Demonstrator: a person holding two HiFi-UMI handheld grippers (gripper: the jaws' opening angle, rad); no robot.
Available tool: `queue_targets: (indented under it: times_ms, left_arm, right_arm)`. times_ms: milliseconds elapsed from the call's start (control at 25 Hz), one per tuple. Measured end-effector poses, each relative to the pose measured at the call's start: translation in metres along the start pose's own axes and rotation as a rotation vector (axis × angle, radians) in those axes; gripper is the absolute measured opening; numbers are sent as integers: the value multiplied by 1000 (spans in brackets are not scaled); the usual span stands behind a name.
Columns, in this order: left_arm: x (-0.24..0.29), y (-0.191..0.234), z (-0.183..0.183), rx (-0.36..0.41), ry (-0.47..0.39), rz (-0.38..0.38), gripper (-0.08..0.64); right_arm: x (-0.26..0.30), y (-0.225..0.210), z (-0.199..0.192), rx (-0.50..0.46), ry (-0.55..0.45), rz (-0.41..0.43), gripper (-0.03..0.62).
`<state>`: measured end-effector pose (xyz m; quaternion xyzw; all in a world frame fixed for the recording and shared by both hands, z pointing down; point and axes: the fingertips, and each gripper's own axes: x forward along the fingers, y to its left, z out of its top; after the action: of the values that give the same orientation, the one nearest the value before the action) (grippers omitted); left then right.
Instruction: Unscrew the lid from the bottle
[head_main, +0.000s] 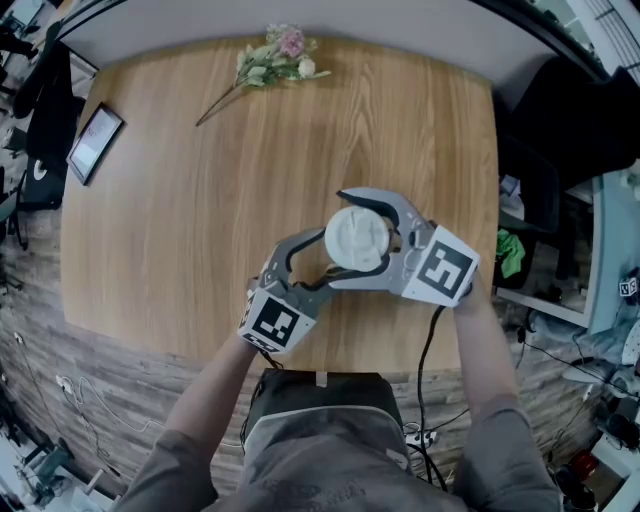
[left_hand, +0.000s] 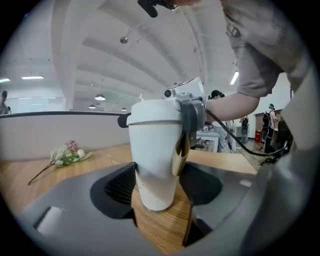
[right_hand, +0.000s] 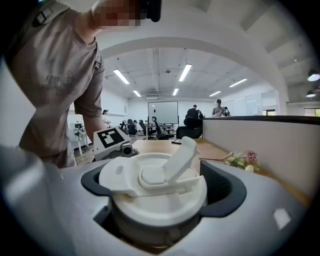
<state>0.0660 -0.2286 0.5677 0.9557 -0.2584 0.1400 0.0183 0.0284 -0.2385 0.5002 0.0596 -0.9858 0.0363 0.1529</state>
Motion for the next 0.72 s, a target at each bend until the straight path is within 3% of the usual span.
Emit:
queue_targets:
  times_ms: [400, 720]
  left_arm:
    - [-4, -1, -10, -48, 81, 29, 266]
    - [-39, 17, 18, -71, 108, 94, 265]
  right_arm:
    - [-10, 0, 24, 19, -31, -107, 517]
    - [-39, -20, 81, 31, -102, -276, 517]
